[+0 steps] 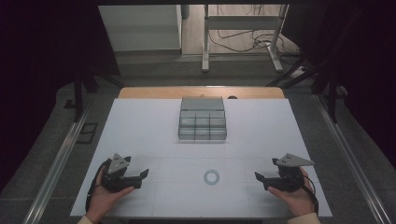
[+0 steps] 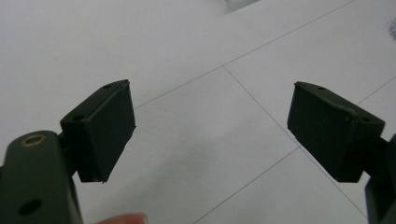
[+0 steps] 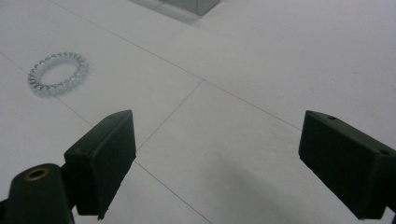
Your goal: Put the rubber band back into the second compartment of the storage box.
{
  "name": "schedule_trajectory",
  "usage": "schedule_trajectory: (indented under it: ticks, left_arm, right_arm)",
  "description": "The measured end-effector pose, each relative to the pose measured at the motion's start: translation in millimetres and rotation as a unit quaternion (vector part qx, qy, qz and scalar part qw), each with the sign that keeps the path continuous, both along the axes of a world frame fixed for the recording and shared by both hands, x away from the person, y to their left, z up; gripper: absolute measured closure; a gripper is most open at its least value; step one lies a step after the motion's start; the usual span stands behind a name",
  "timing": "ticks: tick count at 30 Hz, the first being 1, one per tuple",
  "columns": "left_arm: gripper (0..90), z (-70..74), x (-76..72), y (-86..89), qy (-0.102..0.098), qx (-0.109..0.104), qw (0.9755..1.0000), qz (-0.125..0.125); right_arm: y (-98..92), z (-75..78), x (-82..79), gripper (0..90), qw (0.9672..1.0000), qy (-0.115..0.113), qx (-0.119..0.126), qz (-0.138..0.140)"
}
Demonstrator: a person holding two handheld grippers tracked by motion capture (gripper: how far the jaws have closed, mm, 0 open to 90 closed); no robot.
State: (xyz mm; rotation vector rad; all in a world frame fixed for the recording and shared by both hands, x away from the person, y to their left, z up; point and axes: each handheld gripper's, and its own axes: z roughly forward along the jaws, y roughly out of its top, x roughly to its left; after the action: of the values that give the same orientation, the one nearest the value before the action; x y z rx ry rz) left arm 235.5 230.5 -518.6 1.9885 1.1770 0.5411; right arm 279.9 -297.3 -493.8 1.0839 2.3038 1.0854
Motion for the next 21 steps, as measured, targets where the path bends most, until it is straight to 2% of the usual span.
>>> schedule_trajectory:
  ticks: [21]
  left_arm:
    - [15.3,-1.0,-3.2,5.0,0.001,-0.006,1.0,0.004]
  right_arm:
    - [1.8,3.1,1.9,14.4,0.9999,0.007,-0.004,-0.007]
